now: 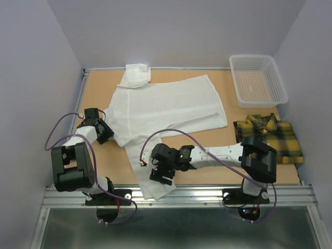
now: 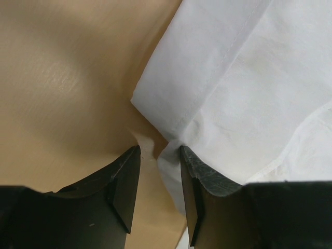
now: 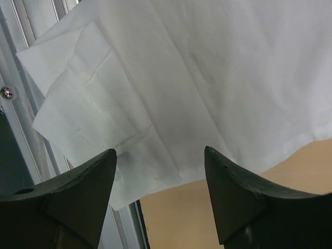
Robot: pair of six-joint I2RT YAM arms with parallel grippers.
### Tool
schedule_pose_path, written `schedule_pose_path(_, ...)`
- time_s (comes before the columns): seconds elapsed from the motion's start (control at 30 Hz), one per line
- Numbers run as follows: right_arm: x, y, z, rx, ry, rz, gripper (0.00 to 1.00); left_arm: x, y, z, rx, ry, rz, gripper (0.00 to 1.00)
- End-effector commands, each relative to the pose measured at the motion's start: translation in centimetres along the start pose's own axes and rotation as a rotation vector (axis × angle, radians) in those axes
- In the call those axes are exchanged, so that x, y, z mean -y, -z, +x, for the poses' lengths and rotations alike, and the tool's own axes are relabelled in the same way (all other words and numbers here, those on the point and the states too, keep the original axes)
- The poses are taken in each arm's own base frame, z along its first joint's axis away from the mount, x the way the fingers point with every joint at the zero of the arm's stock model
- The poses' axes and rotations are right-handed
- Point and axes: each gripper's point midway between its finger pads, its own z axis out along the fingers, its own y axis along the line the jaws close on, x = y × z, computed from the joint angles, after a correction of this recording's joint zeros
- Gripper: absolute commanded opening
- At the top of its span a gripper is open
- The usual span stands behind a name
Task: Fold and stack the long sleeve shirts
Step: Fold the shirt
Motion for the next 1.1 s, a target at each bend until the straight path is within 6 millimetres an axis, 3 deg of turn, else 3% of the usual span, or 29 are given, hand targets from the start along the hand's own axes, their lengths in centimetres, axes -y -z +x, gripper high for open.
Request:
schedule_pose_path(0.0, -0.6, -0.5, -0.7, -0.019, 0.059, -0.014, 0.72, -1.9, -0.5, 0.5, -0.003, -0.018, -0.078, 0.48)
schedule_pose_path(0.13, -0.8, -0.9, -0.2, -0.042, 0.068, -0.026, 0.66, -1.9, -0.5, 0.5, -0.002, -0.018, -0.077, 0.48)
schedule_pose_path(0.2, -0.8, -1.0, -0.1, -0.050, 0.068, -0.026, 0.59, -1.9, -0.5, 0.6, -0.006, -0.018, -0.077, 0.48)
schedule_pose_path(0.3, -0.2, -0.7, -0.4, -0.048, 0.073, 0.006, 0.39, -1.8, -0.5, 0.5, -0.006, -0.019, -0.074, 0.48)
schedule_pose_path(0.33, 0.0, -0.4, -0.7, -0.039, 0.069, 0.023, 0.30, -1.9, -0.5, 0.5, -0.006, -0.018, -0.077, 0.48)
schedule_pose_path(0.37, 0.5, -0.1, -1.2, -0.032, 0.068, 0.051, 0.14, -1.8, -0.4, 0.4, -0.002, -0.021, -0.075, 0.48)
schedule_pose_path(0.4, 0.7, 0.4, -1.8, -0.015, 0.067, 0.067, 0.08, -1.9, -0.4, 0.4, 0.000, -0.023, -0.078, 0.48)
schedule_pose_path(0.47, 1.4, 1.2, -2.8, 0.008, 0.067, 0.113, 0.01, -2.0, -0.4, 0.2, 0.006, -0.023, -0.085, 0.48)
schedule_pose_path(0.53, 2.1, 2.4, -4.5, 0.042, 0.067, 0.149, 0.01, -2.1, -0.3, 0.2, 0.008, -0.027, -0.091, 0.48)
schedule_pose_path(0.7, 5.8, 7.8, -9.8, 0.183, 0.031, 0.283, 0.01, -2.2, -0.1, 0.0, 0.016, -0.034, -0.097, 0.48)
schedule_pose_path(0.73, 7.3, 9.5, -11.5, 0.230, 0.015, 0.325, 0.01, -2.3, 0.0, 0.1, 0.015, -0.035, -0.096, 0.48)
schedule_pose_path(0.8, 9.5, 11.8, -13.3, 0.284, -0.007, 0.394, 0.01, -2.2, 0.3, 0.2, 0.019, -0.036, -0.087, 0.48)
schedule_pose_path(0.83, 11.5, 13.2, -13.8, 0.305, -0.037, 0.438, 0.01, -2.0, 0.4, 0.3, 0.014, -0.036, -0.078, 0.48)
schedule_pose_path(0.87, 12.7, 15.1, -15.8, 0.361, -0.049, 0.478, 0.01, -1.6, 0.7, 0.6, 0.011, -0.028, -0.052, 0.48)
schedule_pose_path(0.93, 15.8, 17.5, -16.9, 0.399, -0.080, 0.553, 0.01, -0.9, 1.1, 1.0, 0.002, -0.018, 0.001, 0.48)
schedule_pose_path(0.97, 16.9, 19.5, -18.4, 0.446, -0.088, 0.599, 0.01, -0.6, 1.5, 1.2, 0.005, -0.009, 0.022, 0.48)
schedule_pose_path(1.07, 20.3, 21.5, -19.6, 0.466, -0.102, 0.696, 0.01, -0.4, 2.1, 1.2, 0.007, -0.003, 0.037, 0.48)
